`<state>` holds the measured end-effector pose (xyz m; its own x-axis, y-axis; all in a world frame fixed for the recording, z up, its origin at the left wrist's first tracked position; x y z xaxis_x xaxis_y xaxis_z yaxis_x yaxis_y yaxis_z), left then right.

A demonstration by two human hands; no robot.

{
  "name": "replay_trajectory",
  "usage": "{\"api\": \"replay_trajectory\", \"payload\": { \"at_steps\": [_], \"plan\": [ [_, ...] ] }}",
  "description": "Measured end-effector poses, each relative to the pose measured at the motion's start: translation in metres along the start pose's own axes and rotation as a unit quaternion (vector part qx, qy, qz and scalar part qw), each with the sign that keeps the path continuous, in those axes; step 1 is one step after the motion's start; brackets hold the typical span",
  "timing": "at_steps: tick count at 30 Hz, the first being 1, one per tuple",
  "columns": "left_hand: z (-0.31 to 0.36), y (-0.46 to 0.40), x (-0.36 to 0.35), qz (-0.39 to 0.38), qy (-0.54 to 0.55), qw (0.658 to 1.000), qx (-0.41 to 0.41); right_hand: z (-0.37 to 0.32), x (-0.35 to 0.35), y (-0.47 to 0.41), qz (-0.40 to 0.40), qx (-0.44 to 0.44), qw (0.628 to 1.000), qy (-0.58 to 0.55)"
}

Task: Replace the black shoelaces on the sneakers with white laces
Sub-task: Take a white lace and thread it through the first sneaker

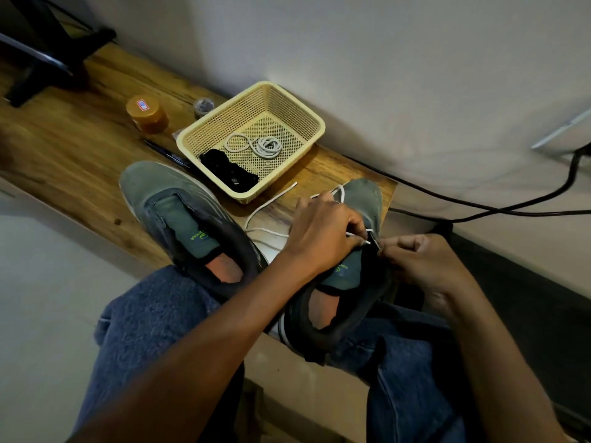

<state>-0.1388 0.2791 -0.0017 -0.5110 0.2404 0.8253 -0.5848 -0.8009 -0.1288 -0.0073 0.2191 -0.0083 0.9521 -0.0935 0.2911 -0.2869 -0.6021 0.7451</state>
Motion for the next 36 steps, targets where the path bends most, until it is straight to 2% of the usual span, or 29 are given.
{"api": "replay_trajectory", "payload": {
  "at_steps": [12, 20, 27, 36],
  "plan": [
    [0.010, 0.000, 0.002, 0.044, -0.082, 0.995, -0.045, -0.004, -0.001, 0.003, 0.004, 0.032, 0.999, 0.026],
    [0.008, -0.001, -0.003, 0.043, -0.053, 0.997, -0.033, -0.005, -0.003, 0.001, -0.001, 0.040, 0.998, 0.054],
    [-0.002, -0.002, -0.004, 0.042, -0.018, 0.999, -0.003, -0.009, -0.003, 0.002, 0.010, 0.083, 0.989, 0.123],
    [-0.002, -0.003, -0.001, 0.004, -0.017, 1.000, -0.013, -0.005, -0.001, -0.003, 0.024, 0.062, 0.995, 0.078]
  ]
}}
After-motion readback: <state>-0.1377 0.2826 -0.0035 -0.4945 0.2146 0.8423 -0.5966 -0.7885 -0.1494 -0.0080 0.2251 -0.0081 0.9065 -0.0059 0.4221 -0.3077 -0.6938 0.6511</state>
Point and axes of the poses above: each hand's wrist, its own y-axis away from the middle knuckle, its own x-axis out of the back of the hand, z = x × y, the point moved 7 cm from there along -y, towards the middle knuckle, and after that the axes turned 15 degrees about -x, right-handed, at the moved point
